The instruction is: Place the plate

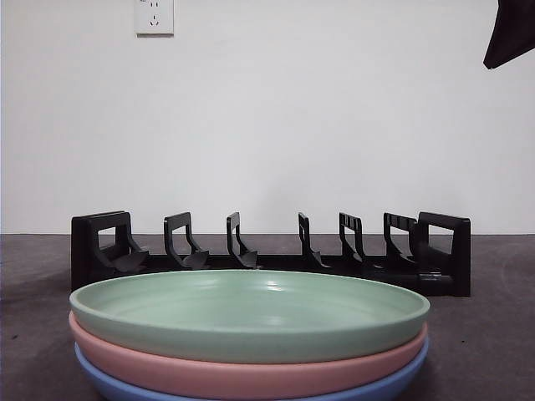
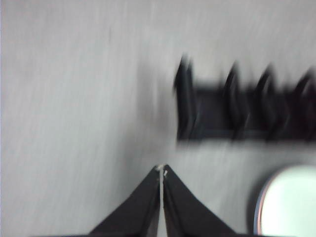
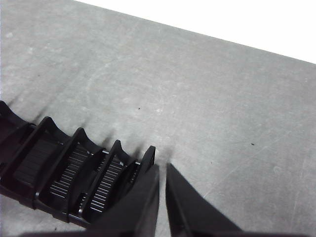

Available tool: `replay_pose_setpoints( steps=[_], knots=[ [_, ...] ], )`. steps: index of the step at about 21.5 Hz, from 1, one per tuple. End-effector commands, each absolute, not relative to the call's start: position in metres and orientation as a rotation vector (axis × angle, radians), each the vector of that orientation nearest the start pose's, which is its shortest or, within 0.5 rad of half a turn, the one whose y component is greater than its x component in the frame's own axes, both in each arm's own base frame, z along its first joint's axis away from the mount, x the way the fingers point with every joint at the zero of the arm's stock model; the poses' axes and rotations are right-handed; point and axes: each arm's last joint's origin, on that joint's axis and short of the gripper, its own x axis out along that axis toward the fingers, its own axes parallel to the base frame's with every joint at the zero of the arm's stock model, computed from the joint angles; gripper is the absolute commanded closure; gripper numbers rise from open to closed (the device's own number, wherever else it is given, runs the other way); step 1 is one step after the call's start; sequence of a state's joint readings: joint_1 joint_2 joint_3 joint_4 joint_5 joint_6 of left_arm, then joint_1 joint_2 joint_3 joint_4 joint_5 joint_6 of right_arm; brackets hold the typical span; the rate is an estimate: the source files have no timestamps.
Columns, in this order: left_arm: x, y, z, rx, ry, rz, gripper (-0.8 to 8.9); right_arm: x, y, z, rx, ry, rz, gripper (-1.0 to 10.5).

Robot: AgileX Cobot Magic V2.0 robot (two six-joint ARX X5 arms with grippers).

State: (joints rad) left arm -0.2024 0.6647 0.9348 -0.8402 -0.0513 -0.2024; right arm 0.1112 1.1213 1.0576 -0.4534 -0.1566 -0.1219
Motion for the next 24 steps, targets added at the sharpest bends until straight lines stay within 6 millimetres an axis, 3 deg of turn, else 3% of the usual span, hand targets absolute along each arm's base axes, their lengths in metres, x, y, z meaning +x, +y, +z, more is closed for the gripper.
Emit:
replay_pose_setpoints(
  steps=[1,4,7,10,15,24],
  knots=[
    [0.110,-0.018,0.314,-0.103,0.357,-0.098,8.06,0.237,0.032,0.340,-0.098,0.490,0.294,9.3],
    [0.100,-0.011,0.265,-0.070,0.154,-0.067,8.06,0.237,0.032,0.340,-0.098,0.490,0.294,9.3],
    [0.093,-0.005,0.214,-0.046,0.143,-0.013,8.06,0.237,0.032,0.340,-0.098,0.490,0.294,9.3],
    [0.092,-0.001,0.176,-0.049,0.167,0.027,8.06,0.237,0.032,0.340,-0.098,0.490,0.294,9.3],
    [0.094,-0.001,0.151,-0.049,0.200,0.032,8.06,0.237,0.032,0.340,-0.098,0.491,0.294,9.3],
    [0.095,-0.001,0.152,-0.049,0.186,0.029,8.06,0.238,0.032,0.341,-0.098,0.481,0.293,9.3]
  ],
)
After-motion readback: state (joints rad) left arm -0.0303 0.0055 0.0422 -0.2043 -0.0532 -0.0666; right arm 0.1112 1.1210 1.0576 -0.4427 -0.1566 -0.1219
